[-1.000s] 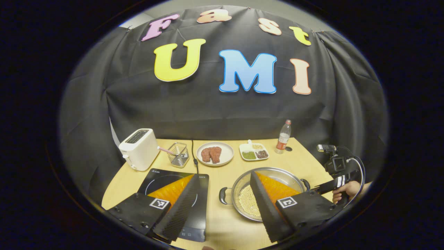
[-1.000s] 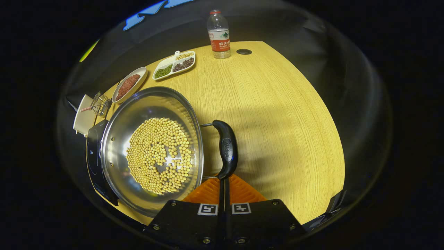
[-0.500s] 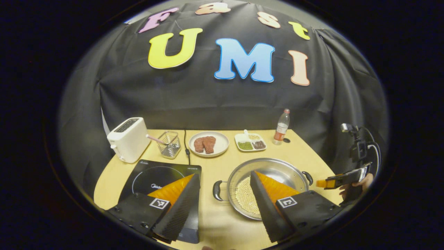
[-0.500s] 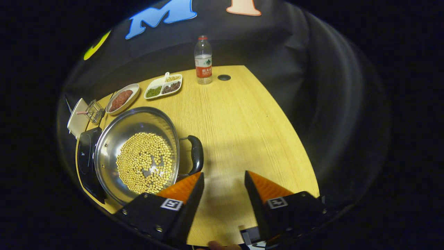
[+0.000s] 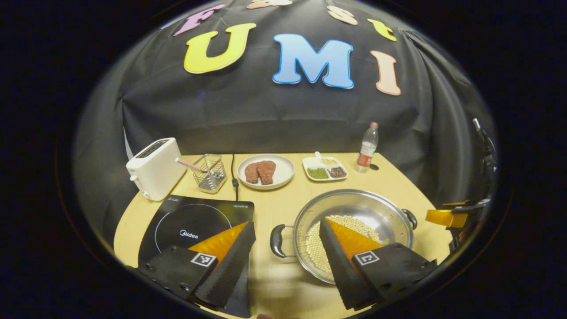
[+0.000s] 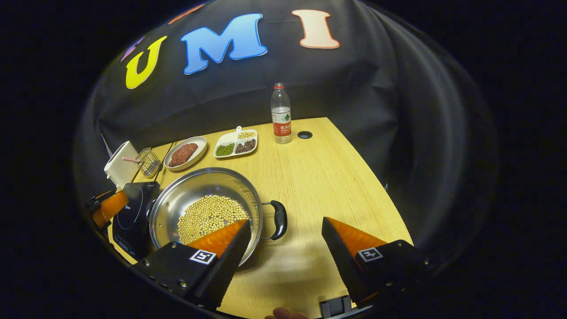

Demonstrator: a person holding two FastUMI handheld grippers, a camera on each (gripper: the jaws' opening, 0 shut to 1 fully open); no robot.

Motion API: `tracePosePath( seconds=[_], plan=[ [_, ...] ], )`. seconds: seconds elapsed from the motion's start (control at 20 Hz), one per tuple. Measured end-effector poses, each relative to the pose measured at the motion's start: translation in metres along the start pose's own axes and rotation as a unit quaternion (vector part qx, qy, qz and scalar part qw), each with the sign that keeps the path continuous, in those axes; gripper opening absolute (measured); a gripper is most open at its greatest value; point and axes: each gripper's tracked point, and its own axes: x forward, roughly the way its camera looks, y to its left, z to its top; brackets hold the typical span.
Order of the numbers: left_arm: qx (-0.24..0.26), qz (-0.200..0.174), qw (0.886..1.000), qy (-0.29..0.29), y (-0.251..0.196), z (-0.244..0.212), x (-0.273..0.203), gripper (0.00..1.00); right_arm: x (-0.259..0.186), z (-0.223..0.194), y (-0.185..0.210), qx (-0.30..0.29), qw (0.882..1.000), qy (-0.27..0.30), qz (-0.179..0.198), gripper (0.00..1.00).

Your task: First push the handle of the pot to place it horizontally, then grasp the pot with both hands and set it on the induction cooktop.

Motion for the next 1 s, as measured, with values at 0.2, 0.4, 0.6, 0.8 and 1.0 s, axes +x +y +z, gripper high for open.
tracePosePath(
  seconds=[0.2,0.4,0.6,0.8,1.0],
  plan=[
    [0.008,-0.003,1.0,0.023,0.0,-0.026,0.03,0.97,0.017,-0.001,0.008,-0.02,1.0,-0.004,0.009,1.0],
    [0.004,0.002,0.999,0.045,0.006,-0.046,0.058,0.98,0.04,-0.007,0.009,-0.02,1.0,0.011,0.008,1.0],
    [0.011,0.005,0.998,0.059,0.012,-0.057,0.079,0.95,0.065,-0.012,0.01,-0.01,1.0,0.028,0.007,1.0],
    [0.01,0.003,0.997,0.075,0.015,-0.07,0.089,0.98,0.083,-0.022,0.009,0.0,0.999,0.047,0.001,1.0],
    [0.013,-0.005,0.997,0.079,0.011,-0.075,0.094,0.98,0.098,-0.033,0.01,0.008,0.998,0.062,-0.003,1.0]
  ],
)
